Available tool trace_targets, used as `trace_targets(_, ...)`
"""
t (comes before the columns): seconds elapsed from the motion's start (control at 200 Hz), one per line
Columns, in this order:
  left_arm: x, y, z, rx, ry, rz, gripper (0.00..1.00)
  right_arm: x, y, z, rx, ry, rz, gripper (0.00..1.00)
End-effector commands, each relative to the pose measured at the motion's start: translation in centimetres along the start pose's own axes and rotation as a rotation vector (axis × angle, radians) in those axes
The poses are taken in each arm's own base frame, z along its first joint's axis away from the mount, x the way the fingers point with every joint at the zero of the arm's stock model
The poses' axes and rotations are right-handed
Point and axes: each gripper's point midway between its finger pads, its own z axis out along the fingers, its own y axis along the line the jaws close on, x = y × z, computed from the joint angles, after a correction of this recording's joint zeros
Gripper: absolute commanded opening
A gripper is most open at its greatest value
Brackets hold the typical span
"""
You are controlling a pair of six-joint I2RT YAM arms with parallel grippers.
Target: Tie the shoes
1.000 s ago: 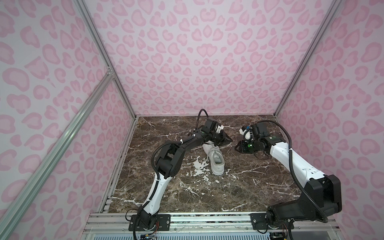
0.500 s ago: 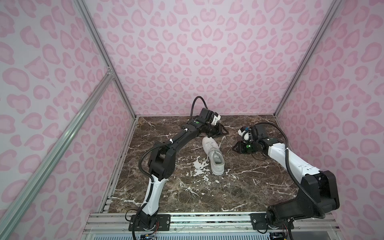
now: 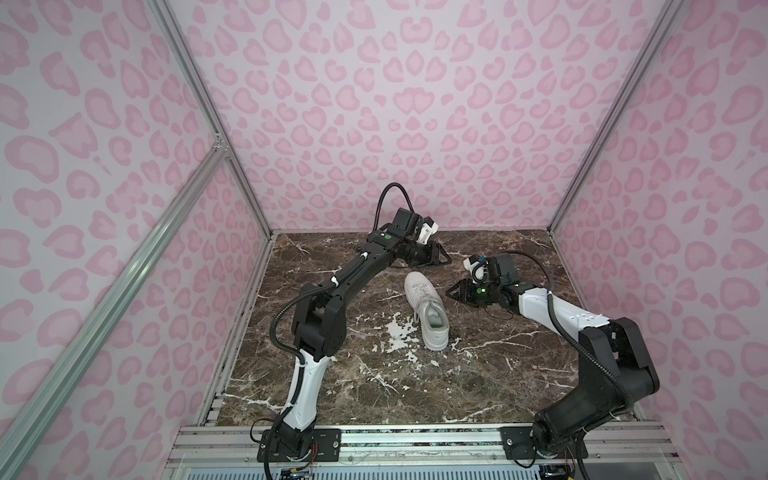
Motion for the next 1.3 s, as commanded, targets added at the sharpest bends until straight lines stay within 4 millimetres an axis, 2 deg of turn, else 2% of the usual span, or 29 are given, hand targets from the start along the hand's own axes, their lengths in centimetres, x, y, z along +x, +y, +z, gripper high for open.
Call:
trace_targets(0.0,2.3,1.7,-2.4,-0.117,0.053,0.064,0.47,-1.2,0.2,0.1,-0.014,-0.046,0.027,0.36)
trace_targets(0.08,4.0,2.9,-3.7,-0.147,0.063,0.07,0.47,-0.7,0.2,0.2,-0.028,-0.029,0.027,0.35)
trace_targets(0.245,5.6,4.5,-6.3,-0.142,0.0,0.012,0.47,1.6,0.6,1.2,-0.048,0.044,0.003,0.35)
trace_targets(0.48,9.1,6.8,-7.0,-0.216,0.041,0.001,0.47,3.5,2.1,2.5,-0.042,0.122,-0.045,0.35)
trace_targets(0.595,10.5,7.8,-7.4,-0.242,0.058,-0.012,0.46,2.8,2.1,1.5,0.025,0.111,-0.101,0.35)
trace_targets(0.73,11.1,8.3,-7.9,-0.259,0.058,-0.009,0.46,2.0,3.4,0.3,0.044,0.119,-0.187,0.35)
trace_targets(0.745,12.0,8.8,-7.7,-0.266,0.078,-0.022,0.46,2.0,3.6,0.3,0.047,0.126,-0.195,0.35)
trace_targets(0.775,12.3,9.0,-7.7,-0.267,0.082,-0.021,0.46,2.1,3.9,0.4,0.049,0.144,-0.216,0.35)
trace_targets(0.935,13.0,9.5,-7.5,-0.277,0.091,-0.02,0.46,3.1,4.9,1.5,0.083,0.221,-0.297,0.35)
trace_targets(1.11,13.7,10.0,-7.6,-0.289,0.088,-0.035,0.46,3.5,7.3,3.3,0.004,0.255,-0.306,0.34)
trace_targets(1.295,15.2,10.5,-8.1,-0.308,0.089,-0.044,0.46,2.3,8.3,5.6,-0.026,0.26,-0.305,0.34)
